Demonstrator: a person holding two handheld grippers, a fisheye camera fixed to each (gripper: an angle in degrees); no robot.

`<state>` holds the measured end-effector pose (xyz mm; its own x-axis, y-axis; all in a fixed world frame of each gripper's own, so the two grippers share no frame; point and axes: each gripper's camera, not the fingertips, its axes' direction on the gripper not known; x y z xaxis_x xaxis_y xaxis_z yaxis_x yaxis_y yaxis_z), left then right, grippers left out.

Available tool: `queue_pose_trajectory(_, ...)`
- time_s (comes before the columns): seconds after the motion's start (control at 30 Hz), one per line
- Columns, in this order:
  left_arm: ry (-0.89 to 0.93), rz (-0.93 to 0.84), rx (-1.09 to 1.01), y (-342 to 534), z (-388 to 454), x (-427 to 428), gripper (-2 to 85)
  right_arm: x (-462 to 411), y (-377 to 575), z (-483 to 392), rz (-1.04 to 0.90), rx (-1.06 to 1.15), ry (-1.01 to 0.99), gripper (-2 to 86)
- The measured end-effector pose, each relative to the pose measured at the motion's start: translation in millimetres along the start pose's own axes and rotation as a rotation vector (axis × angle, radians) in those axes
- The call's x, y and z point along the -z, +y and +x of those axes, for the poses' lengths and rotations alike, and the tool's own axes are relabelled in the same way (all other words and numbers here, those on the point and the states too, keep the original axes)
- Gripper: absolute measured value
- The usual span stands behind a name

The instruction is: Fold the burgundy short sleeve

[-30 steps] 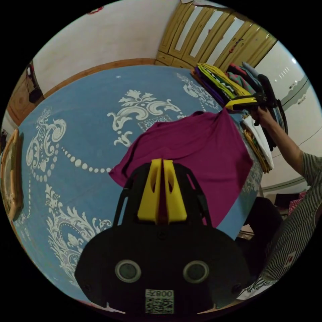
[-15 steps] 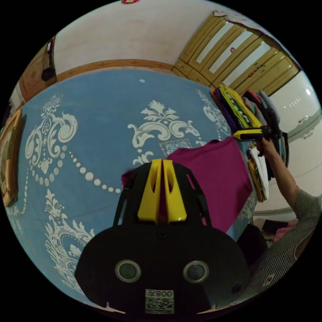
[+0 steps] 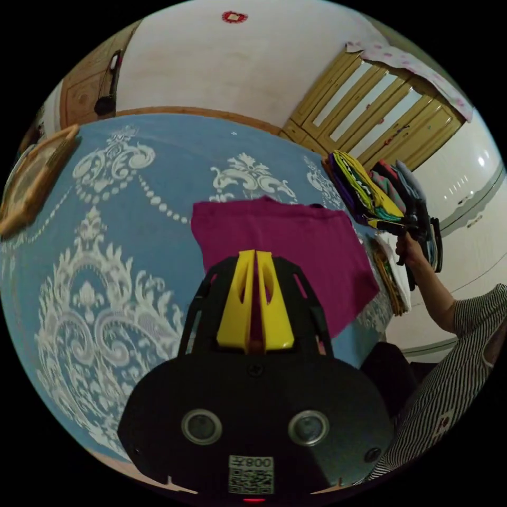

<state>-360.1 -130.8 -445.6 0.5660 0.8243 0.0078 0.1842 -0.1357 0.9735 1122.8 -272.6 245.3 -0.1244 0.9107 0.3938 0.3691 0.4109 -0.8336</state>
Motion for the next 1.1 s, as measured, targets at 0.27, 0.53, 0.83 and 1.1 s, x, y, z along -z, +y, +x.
queue_pose_trajectory(0.27, 0.098, -0.024, 0.280, 156, -37, -13, 6.4, 25, 119, 27, -0.062, -0.219, -0.039, 2.4)
queue_pose_trajectory(0.53, 0.232, 0.001, 0.309, 257, -6, -62, 7.1, 55, 185, 76, -0.012, -0.462, -0.199, 5.7)
queue_pose_trajectory(0.83, 0.297, -0.195, -0.058, 315, 134, -196, 7.5, 71, 210, 118, 0.018, -0.590, -0.312, 5.4)
queue_pose_trajectory(1.1, 0.199, -0.251, -0.430, 351, 269, -319, 10.8, 107, 217, 142, 0.119, -0.574, -0.454, 1.7)
